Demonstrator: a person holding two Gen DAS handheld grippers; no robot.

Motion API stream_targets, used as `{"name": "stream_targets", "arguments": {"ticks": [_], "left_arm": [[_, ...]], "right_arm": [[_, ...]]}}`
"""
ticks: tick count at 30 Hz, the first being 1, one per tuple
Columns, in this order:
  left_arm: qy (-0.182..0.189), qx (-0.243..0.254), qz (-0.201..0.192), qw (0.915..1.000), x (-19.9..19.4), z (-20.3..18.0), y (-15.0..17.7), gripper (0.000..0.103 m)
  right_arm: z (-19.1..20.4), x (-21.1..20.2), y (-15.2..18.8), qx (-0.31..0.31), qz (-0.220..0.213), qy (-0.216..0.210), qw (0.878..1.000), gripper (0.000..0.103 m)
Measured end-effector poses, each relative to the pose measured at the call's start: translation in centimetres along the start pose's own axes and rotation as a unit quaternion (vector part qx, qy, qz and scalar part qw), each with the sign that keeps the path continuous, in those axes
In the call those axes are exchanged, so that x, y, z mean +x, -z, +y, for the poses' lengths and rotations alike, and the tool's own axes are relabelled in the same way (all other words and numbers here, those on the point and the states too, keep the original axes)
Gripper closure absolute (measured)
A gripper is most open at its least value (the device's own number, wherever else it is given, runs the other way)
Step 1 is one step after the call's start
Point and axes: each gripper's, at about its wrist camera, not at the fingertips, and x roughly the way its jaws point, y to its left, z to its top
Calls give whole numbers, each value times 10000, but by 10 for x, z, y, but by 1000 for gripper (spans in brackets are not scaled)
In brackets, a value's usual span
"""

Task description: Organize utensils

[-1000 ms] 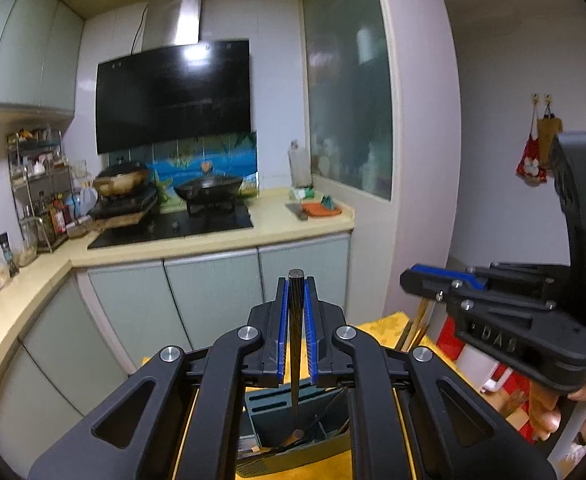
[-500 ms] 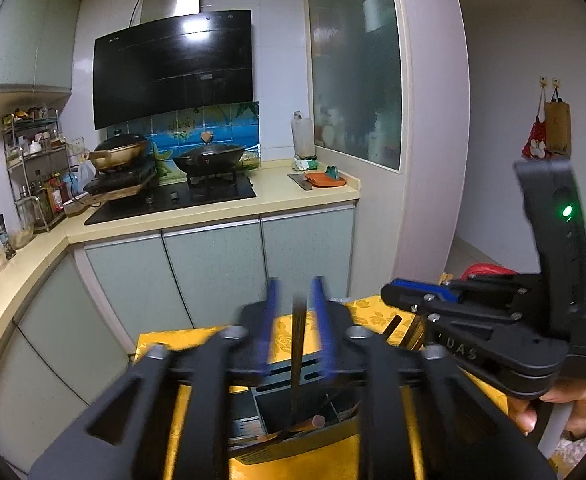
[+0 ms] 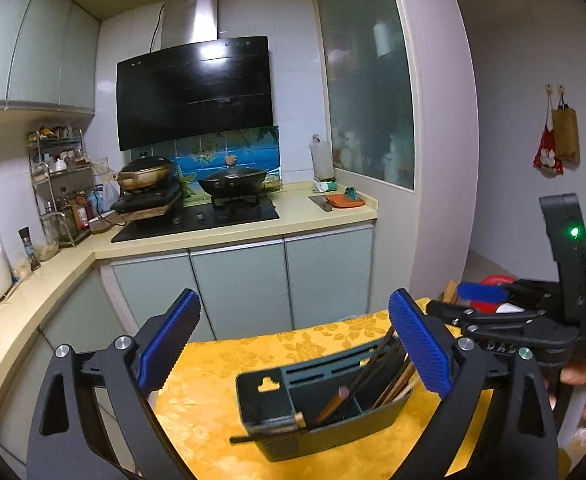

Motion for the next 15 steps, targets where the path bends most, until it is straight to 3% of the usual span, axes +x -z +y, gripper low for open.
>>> {"name": "stream_targets", "arguments": {"ticks": [6, 15], "left_arm": [[-151, 107, 5, 9998, -19, -6, 21, 10], [-402, -59, 92, 9991, -47, -2, 54, 10]], "right_arm": [[10, -21, 20, -163, -178, 176, 9996, 25], [27, -53, 52, -318, -532, 443, 9971, 13]]}}
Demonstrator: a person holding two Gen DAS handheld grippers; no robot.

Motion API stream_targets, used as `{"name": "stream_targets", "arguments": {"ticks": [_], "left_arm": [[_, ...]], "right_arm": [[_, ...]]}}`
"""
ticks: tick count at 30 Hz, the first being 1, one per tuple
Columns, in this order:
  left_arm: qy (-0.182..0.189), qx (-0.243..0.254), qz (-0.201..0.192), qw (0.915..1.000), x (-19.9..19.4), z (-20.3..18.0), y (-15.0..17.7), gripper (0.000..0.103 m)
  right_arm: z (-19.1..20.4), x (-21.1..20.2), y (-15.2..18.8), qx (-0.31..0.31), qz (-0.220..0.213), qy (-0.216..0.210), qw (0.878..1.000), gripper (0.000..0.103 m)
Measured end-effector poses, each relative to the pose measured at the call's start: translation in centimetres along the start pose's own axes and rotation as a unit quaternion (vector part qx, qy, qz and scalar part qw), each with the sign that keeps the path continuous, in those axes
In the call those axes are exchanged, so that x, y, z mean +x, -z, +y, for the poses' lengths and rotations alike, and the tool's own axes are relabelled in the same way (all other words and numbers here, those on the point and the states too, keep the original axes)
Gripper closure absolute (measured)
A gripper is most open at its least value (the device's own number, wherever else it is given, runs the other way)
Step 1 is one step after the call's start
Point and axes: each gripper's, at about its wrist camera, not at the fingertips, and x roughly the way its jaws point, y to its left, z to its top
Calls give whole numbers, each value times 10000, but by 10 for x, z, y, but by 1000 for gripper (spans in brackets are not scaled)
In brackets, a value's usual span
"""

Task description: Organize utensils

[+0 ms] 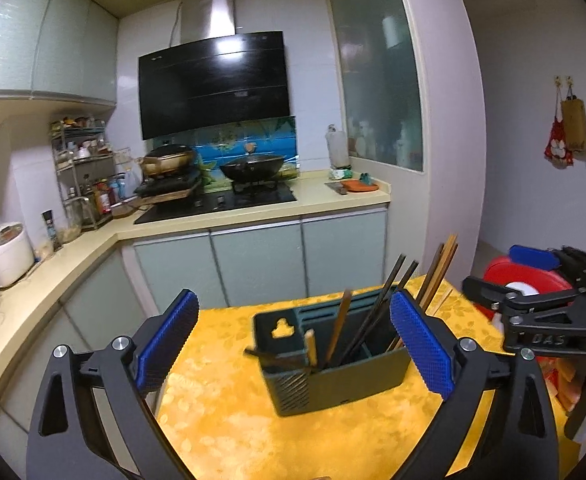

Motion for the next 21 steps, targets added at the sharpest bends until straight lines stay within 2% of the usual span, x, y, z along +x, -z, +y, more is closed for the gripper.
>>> {"name": "stream_targets", "arguments": {"ticks": [7, 15, 21], "left_arm": [[-276, -206, 111, 9993, -24, 9, 33, 10], [-234, -460, 449, 9977, -35, 19, 70, 10], [-256, -597, 470, 9968, -50, 22, 92, 10]], "right_arm": [[20, -29, 32, 51, -191, 99, 9998, 7], [36, -42, 65, 91, -55, 188, 9998, 7], [42, -54, 82, 90, -128, 391, 9991, 7]]}}
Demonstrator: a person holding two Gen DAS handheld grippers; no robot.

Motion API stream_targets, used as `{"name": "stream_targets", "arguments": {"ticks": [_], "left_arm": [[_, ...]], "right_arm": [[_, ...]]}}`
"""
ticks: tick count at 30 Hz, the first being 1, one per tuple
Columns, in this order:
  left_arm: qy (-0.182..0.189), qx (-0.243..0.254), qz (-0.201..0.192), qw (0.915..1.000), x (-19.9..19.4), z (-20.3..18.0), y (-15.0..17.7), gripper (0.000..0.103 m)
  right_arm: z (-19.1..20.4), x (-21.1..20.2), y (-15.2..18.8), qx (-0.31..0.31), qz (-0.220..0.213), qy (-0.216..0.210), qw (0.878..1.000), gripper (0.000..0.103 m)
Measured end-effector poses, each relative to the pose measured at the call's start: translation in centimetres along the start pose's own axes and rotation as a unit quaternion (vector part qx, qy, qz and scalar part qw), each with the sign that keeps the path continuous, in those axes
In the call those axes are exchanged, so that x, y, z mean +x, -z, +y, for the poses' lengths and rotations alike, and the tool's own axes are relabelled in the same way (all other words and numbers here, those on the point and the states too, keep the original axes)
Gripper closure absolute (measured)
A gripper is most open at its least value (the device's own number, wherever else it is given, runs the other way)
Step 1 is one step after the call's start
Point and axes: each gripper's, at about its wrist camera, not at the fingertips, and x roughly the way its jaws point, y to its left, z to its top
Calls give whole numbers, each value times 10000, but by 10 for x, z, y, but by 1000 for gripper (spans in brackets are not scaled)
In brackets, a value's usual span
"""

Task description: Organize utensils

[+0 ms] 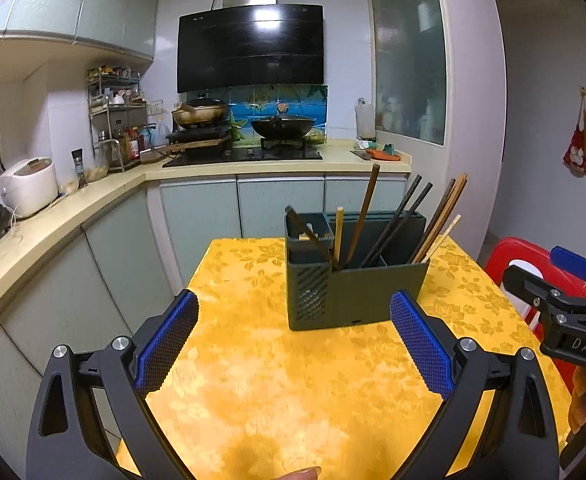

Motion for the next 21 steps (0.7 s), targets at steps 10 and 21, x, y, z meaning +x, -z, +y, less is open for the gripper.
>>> {"name": "stream_targets", "arguments": {"ticks": [10, 21], "left_arm": [[22, 16, 38, 10000, -19, -3, 28, 8], [-5, -81, 50, 10000, -24, -3, 42, 8]], "right_arm": [[8, -23, 21, 40, -116, 46, 9999, 7], [8, -30, 35, 137, -153, -11, 9998, 7]]}}
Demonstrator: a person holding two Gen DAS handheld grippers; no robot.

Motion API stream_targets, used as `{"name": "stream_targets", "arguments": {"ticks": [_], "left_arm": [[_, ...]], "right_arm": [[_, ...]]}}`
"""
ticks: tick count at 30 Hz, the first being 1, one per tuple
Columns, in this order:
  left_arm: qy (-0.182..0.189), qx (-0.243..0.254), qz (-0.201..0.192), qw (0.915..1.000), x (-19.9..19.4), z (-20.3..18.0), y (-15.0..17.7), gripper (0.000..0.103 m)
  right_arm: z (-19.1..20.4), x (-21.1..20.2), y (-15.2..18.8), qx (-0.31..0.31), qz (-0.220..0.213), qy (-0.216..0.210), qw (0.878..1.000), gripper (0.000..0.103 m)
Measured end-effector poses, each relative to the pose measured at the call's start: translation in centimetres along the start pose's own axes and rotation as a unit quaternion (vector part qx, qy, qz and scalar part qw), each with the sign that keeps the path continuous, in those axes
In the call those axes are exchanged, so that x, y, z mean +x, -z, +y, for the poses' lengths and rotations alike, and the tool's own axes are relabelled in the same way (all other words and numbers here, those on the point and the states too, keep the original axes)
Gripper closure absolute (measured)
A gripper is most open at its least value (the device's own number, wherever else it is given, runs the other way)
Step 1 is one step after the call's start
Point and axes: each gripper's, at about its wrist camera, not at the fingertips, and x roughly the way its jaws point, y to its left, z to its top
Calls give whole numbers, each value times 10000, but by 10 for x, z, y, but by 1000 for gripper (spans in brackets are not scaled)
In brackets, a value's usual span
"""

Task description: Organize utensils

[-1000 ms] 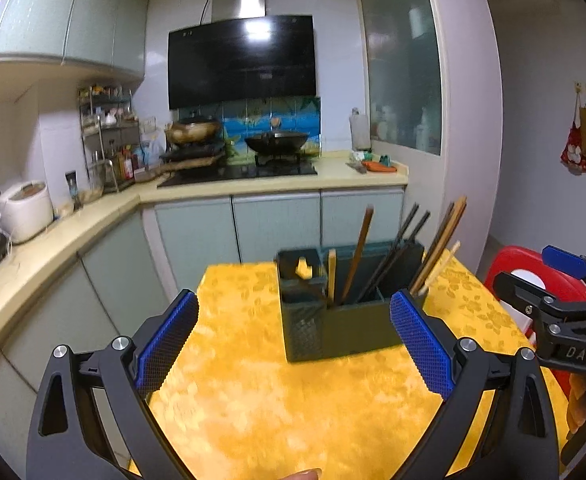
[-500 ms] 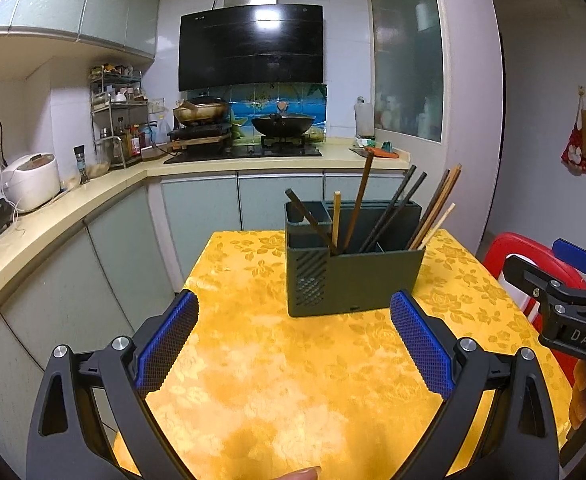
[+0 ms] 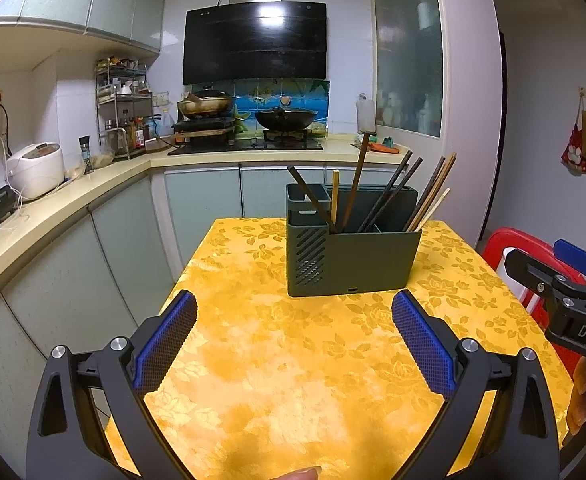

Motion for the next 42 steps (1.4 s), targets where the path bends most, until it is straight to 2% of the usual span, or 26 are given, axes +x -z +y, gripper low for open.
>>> {"name": "stream_targets", "arguments": {"ticks": [8, 19, 27, 35, 42], "left_arm": [[25, 26, -35, 10000, 3, -3, 5, 8], [46, 62, -308, 9995, 18, -7, 4, 7], [1, 197, -376, 9991, 26, -14, 4, 7], [-233, 173, -283, 9992, 34, -7, 3, 7], [-288, 94, -297, 9991, 33, -2, 2, 7]], "right_arm": [[-4, 9, 8, 13, 53, 18, 10000, 7], [1, 11, 7, -95, -454, -86, 9989, 7], [1, 22, 6, -35, -440, -252, 9987, 7], [-5, 24, 6, -3, -428, -135, 9990, 7], [-10, 23, 5, 72, -451, -81, 9989, 7]]}}
